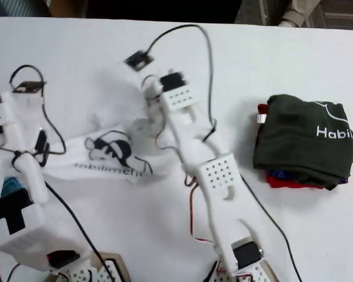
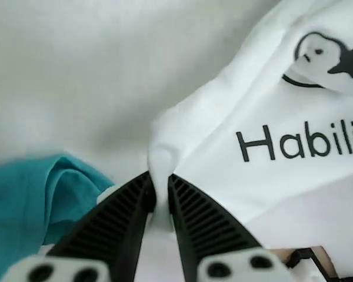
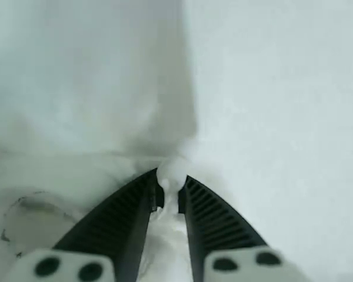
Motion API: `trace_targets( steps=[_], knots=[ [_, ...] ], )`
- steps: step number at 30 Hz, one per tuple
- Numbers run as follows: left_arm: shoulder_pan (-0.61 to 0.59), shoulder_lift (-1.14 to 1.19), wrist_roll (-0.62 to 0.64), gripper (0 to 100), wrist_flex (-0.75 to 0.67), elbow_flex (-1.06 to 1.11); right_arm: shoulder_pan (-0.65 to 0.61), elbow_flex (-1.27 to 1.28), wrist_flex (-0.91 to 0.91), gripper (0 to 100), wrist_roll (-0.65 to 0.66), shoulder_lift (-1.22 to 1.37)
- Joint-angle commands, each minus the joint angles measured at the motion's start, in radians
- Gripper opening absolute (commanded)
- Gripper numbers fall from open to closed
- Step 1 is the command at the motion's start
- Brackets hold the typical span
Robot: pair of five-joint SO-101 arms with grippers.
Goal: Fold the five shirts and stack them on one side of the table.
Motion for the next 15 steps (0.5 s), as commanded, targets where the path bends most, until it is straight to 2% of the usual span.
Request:
trace_targets(
  steps=[1,5,7,10,15],
  knots=[
    [0.078,-0.058,0.0,3,-0.041,-0.008,0.074,-0.1,0.097,2.1,0.011,-0.022],
    [0.178,-0.057,0.006,3,-0.086,-0.004,0.117,-0.072,0.097,2.1,0.011,-0.044],
    [0.216,-0.055,0.058,3,-0.11,-0.001,0.125,-0.023,0.097,2.1,0.011,-0.053],
    [0.258,-0.055,0.147,3,-0.146,-0.001,0.128,0.123,0.097,2.1,0.011,-0.101],
    [0.319,-0.031,0.16,3,-0.121,0.005,0.196,0.328,0.076,2.3,-0.012,-0.282]
  ],
)
